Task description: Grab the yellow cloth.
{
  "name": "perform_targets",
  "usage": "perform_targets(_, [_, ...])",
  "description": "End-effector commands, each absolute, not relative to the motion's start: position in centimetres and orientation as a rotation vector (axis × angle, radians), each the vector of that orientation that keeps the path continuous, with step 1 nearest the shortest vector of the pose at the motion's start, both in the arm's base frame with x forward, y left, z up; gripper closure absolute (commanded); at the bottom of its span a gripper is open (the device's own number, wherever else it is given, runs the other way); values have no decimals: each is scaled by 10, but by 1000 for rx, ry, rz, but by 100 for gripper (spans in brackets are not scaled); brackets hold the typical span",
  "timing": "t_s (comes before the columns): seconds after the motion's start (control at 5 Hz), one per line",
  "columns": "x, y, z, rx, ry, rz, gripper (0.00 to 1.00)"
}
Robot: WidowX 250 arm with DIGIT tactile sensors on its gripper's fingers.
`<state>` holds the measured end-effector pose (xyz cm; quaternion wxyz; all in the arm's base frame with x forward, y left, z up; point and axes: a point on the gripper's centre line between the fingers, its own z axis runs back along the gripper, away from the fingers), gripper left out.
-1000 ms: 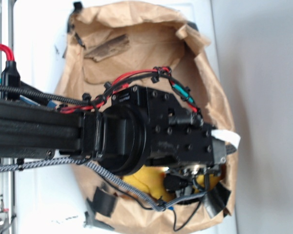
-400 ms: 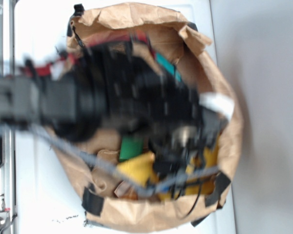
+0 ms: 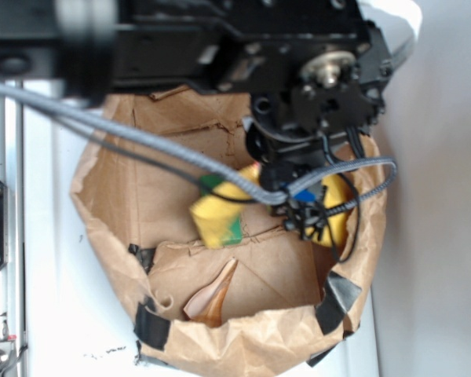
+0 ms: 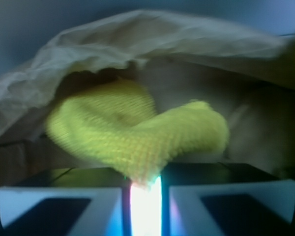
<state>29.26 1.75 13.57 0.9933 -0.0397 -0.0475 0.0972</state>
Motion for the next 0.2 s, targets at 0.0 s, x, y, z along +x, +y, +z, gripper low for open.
perform_targets(0.0, [276, 23, 190, 47, -168, 219, 100])
